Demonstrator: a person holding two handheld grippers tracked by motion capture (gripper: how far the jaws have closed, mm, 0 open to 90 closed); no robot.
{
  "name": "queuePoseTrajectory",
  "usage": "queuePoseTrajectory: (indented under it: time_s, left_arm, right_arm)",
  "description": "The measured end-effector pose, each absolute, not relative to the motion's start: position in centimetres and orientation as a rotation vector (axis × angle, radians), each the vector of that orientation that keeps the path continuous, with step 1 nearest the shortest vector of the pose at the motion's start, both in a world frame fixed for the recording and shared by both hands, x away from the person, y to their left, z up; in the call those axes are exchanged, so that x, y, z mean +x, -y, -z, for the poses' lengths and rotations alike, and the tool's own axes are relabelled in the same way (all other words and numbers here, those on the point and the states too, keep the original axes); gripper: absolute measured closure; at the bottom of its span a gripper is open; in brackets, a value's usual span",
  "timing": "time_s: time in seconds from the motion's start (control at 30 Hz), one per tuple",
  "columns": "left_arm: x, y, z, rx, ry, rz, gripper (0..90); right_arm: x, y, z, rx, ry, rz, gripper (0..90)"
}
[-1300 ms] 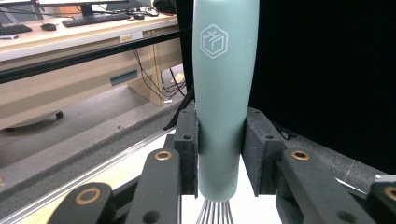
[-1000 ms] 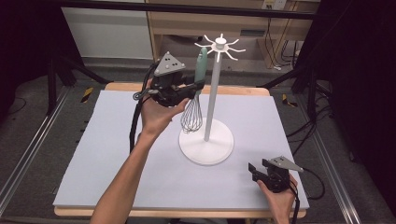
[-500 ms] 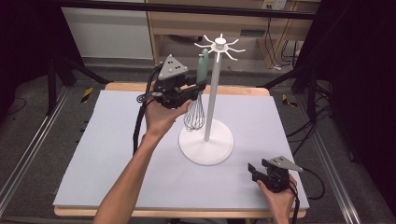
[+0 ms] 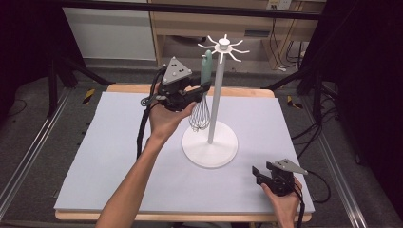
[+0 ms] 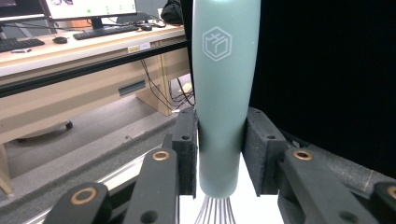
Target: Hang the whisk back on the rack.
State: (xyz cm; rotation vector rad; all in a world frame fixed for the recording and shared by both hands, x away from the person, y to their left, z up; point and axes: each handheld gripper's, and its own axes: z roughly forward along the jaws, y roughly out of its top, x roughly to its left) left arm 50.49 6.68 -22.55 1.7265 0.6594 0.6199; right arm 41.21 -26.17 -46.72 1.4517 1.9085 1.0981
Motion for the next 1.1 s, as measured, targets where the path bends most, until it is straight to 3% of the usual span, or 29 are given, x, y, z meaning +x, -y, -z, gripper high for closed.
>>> queuePoseTrajectory:
  time_s: [0.47,1.1]
  left_arm:
    - [49.7,-8.3,23.9,1.717,-0.664,-0.63,41.7]
    - [47.0,-13.3,30.1,1.766,-0.731,-0.612,37.4]
  right_arm:
    - [41.2,26.3,46.8,1.452,-1.915,-1.084,36.6]
    - [41.2,26.0,46.9,1.452,-1.925,-1.076,36.1]
